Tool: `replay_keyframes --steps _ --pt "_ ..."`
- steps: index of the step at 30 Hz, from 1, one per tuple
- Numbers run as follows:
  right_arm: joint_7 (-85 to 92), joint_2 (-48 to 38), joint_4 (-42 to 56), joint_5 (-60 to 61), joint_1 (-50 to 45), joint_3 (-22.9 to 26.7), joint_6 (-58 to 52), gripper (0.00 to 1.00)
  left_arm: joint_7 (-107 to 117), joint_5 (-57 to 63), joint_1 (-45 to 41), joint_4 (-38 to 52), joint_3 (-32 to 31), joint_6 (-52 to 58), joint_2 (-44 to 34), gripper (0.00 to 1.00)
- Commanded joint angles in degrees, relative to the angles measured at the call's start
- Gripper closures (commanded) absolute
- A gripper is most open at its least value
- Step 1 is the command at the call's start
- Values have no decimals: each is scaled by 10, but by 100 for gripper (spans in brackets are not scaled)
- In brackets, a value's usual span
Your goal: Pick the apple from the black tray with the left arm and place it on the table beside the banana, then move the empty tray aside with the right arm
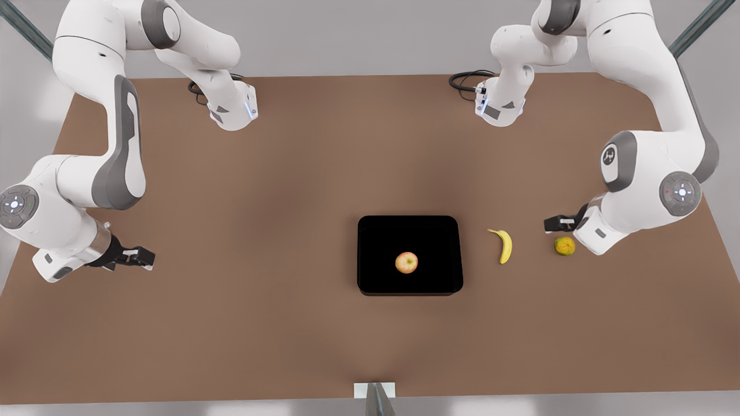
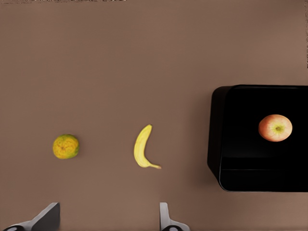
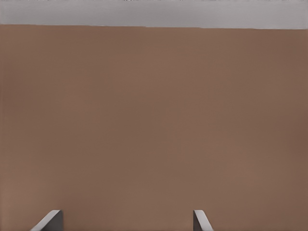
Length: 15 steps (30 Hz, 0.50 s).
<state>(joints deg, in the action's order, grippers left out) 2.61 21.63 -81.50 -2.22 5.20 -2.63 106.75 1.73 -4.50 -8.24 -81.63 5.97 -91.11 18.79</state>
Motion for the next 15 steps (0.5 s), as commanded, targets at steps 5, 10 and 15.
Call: replay_keyframes --steps 5,10,15 --pt "16 82 1 -1 -1 -1 61 0 -5 -8 -46 9 -39 -14 19 0" --pt "13 64 34 2 2 3 42 0 218 0 -203 10 -39 -97 38 0" --pt "11 35 35 1 -2 0 -24 0 438 15 -297 4 -40 -165 106 0"
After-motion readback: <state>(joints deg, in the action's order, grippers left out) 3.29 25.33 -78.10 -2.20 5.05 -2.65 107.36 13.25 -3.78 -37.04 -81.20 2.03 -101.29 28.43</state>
